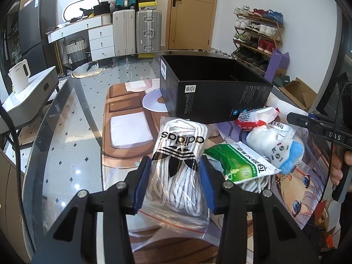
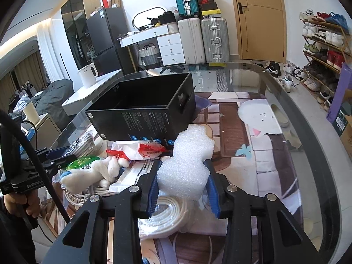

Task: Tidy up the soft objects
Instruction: 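Grasp the clear adidas cable bag with the left tool while the right tool grasps the white bubble-wrap foam, then carry the adidas bag with the left tool while the right tool carries the foam into the black box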

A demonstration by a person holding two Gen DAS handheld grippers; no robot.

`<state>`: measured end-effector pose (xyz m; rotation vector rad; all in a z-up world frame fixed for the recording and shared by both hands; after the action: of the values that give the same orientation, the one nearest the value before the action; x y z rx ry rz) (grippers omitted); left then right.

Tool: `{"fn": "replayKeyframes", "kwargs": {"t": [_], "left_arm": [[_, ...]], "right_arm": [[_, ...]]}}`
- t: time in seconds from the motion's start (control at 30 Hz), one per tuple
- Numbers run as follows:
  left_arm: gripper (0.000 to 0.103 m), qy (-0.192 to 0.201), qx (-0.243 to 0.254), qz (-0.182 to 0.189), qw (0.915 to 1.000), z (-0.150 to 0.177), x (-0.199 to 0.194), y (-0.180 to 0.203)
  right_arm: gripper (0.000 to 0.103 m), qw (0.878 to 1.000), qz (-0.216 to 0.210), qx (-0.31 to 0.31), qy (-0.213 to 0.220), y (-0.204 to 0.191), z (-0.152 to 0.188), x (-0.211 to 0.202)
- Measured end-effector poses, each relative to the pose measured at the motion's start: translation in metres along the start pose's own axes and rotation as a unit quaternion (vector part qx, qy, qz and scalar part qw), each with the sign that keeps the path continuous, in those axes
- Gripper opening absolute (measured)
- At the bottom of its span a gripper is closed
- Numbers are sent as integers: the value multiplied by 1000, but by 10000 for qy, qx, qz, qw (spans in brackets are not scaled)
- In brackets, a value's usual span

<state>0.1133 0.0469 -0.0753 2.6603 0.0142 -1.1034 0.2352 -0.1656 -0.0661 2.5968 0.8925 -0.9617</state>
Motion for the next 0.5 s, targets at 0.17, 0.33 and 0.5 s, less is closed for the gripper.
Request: {"fn": "replayKeyframes", "kwargs": {"t": [0.17,0.33,0.5], "left_arm": [[42,170,-99,46,9998,-3,-13,0],[42,344,-171,86,9992,-11,-26,1],[42,516,-219,148,9983,-24,-37,6]], "right_arm": [[38,9999,24,-70,119,-1,0,-13],[38,9995,41,-152,265,-5,-6,-26],[38,9989,28,-256,384,-10,-14,-37]]}}
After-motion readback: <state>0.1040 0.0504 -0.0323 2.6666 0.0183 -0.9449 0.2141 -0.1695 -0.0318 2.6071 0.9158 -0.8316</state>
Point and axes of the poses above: each gripper's, at about its wrist camera, not at the fingertips, and x roughly the way its jaws point, y to its right, z to its underside, the point moved 10 cm from there along x, roughly the way its jaws point, and after that the axes turned 12 degrees about -x, right-handed, at the moved point
